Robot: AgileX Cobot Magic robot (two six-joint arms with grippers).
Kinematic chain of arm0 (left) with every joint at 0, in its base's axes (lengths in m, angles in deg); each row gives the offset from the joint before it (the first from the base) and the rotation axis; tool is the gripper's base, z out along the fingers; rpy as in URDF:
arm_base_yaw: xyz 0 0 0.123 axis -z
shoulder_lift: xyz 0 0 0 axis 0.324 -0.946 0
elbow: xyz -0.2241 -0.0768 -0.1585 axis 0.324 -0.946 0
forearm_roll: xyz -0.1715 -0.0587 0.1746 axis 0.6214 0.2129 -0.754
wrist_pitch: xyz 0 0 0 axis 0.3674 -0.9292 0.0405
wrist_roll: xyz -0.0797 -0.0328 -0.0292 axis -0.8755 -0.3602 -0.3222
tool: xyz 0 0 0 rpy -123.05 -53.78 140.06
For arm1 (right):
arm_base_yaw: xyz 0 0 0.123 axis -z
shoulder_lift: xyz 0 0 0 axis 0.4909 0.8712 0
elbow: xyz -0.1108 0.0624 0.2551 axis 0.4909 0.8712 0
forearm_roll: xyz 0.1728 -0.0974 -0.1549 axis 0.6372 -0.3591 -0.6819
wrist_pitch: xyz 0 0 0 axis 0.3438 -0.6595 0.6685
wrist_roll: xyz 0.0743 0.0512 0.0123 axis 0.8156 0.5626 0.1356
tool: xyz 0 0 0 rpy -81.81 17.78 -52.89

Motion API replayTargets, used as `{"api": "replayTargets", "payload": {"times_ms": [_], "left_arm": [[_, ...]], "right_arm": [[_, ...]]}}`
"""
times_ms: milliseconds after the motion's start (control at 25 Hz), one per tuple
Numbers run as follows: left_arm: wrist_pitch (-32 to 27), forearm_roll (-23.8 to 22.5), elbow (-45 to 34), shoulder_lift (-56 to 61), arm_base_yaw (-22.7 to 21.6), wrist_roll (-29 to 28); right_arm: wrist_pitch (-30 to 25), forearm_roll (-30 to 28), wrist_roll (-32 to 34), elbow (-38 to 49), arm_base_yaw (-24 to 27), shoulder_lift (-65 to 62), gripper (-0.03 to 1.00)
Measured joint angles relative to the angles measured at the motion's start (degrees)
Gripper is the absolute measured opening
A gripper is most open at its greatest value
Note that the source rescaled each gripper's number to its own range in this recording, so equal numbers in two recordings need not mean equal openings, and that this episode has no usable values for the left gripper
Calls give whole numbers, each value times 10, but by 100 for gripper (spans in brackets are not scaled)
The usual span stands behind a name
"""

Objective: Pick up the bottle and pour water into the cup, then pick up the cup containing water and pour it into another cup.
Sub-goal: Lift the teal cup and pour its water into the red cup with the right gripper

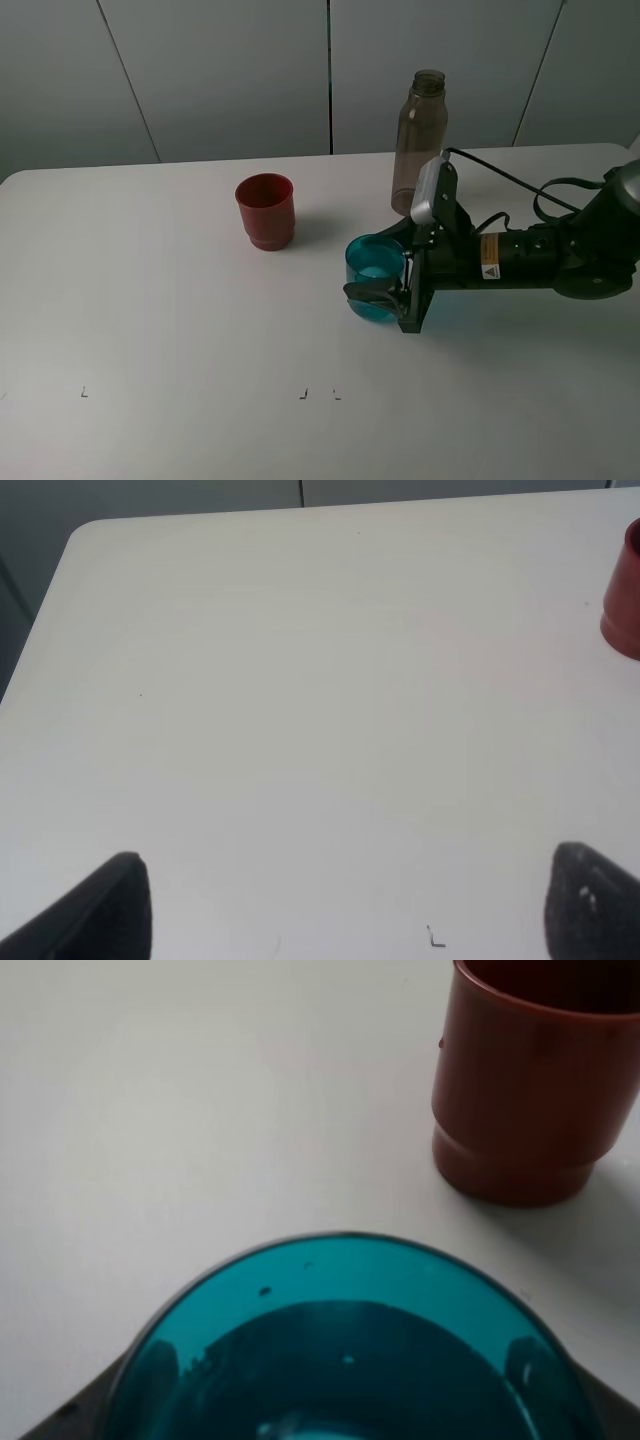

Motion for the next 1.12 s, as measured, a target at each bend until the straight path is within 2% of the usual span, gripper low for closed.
{"api": "replayTargets", "payload": {"times_ms": [200, 640, 800, 960, 1120], "left_arm": [[0, 0, 0, 0, 0, 0], [0, 0, 0, 0, 0, 0], [0, 0, 0, 0, 0, 0], [0, 0, 0, 0, 0, 0], [0, 0, 0, 0, 0, 0]], "right_arm": [[-27, 8, 18, 0, 0, -38, 9], [-114, 15, 160, 1, -4, -188, 9], [-186, 17, 220, -14, -34, -224, 9], [-216, 36, 269, -53, -69, -233, 9], [-282, 40, 320, -107, -111, -234, 9]]}}
